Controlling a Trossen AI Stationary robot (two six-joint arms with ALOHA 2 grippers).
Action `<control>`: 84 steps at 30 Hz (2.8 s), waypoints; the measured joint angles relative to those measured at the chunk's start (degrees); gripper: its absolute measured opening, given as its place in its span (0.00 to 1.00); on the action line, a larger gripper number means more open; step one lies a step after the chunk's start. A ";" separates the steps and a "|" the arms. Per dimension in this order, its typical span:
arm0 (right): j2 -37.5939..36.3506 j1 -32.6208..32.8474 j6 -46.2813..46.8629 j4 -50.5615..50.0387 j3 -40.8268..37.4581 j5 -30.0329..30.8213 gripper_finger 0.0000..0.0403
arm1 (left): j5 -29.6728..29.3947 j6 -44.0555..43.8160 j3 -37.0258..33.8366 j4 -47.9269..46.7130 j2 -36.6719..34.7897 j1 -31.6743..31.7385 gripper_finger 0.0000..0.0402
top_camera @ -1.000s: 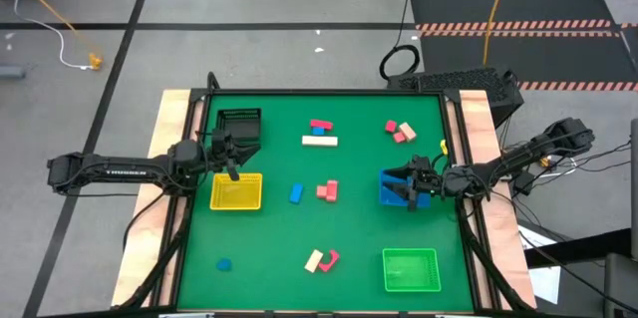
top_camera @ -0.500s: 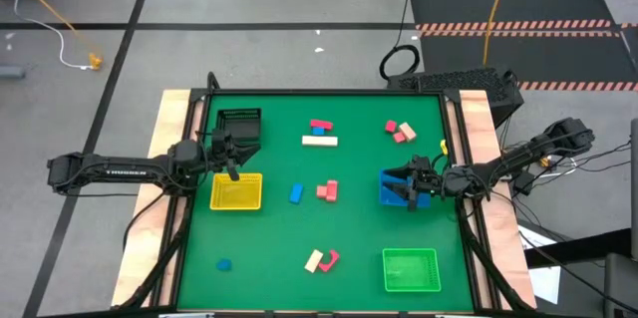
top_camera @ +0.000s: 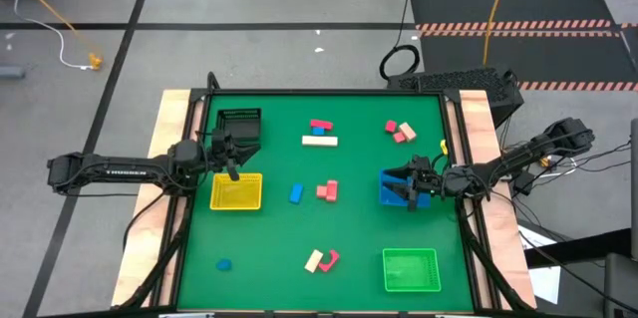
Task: Sort & place blocks by color
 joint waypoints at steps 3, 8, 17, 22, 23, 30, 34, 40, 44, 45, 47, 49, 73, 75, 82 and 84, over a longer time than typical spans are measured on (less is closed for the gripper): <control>0.01 -0.01 0.00 0.00 0.01 0.00 0.53 | 0.00 -0.68 -0.01 0.01 0.01 0.00 0.05; 0.00 0.00 0.00 0.00 0.01 0.00 0.53 | 0.64 -5.99 0.00 0.03 0.02 0.00 0.05; 0.00 0.01 0.00 0.00 0.02 0.00 0.53 | -1.18 -9.54 -0.01 0.14 0.02 0.02 0.05; 0.01 0.00 0.00 0.01 0.00 0.00 0.53 | -1.20 -12.33 0.01 0.14 0.01 0.02 0.05; 0.00 0.00 0.00 0.01 0.01 0.02 0.53 | -1.18 -12.35 0.00 0.14 0.02 0.01 0.05; 0.00 -0.01 0.00 0.02 0.00 0.01 0.53 | -1.12 -13.28 0.01 0.14 0.01 0.02 0.05; 0.02 -0.01 0.00 0.02 0.00 0.02 0.53 | -0.72 -16.45 0.01 0.14 0.00 0.02 0.05; 0.00 0.00 0.00 0.01 0.01 0.00 0.53 | -0.70 -16.50 -0.01 0.14 0.02 0.02 0.05; 0.00 -0.01 0.00 0.01 0.02 0.01 0.53 | -0.67 -17.23 0.00 -0.06 0.02 0.00 0.05; 0.00 -0.01 0.00 0.00 0.01 0.00 0.53 | -0.53 -18.49 0.00 -0.08 0.01 0.02 0.05; 0.02 0.01 0.00 0.00 0.02 0.02 0.53 | 0.73 -21.69 0.01 0.30 0.02 0.02 0.05; 0.02 -0.01 0.00 0.00 0.02 0.01 0.53 | 3.58 -23.84 0.23 1.21 0.00 0.00 0.05; 0.02 -0.01 0.00 0.02 0.02 0.02 0.53 | 7.48 -10.95 34.84 -43.28 10.67 -12.52 0.05; 0.02 0.00 0.00 0.02 0.02 0.02 0.53 | 6.91 -11.45 36.55 -43.16 13.30 -15.16 0.05; 0.02 0.00 0.00 0.02 0.00 0.00 0.53 | 0.29 -14.71 40.22 -44.67 22.45 -21.82 0.05; 0.02 -0.01 0.00 0.02 0.00 0.00 0.53 | -0.44 -17.19 40.34 -43.92 24.67 -22.80 0.05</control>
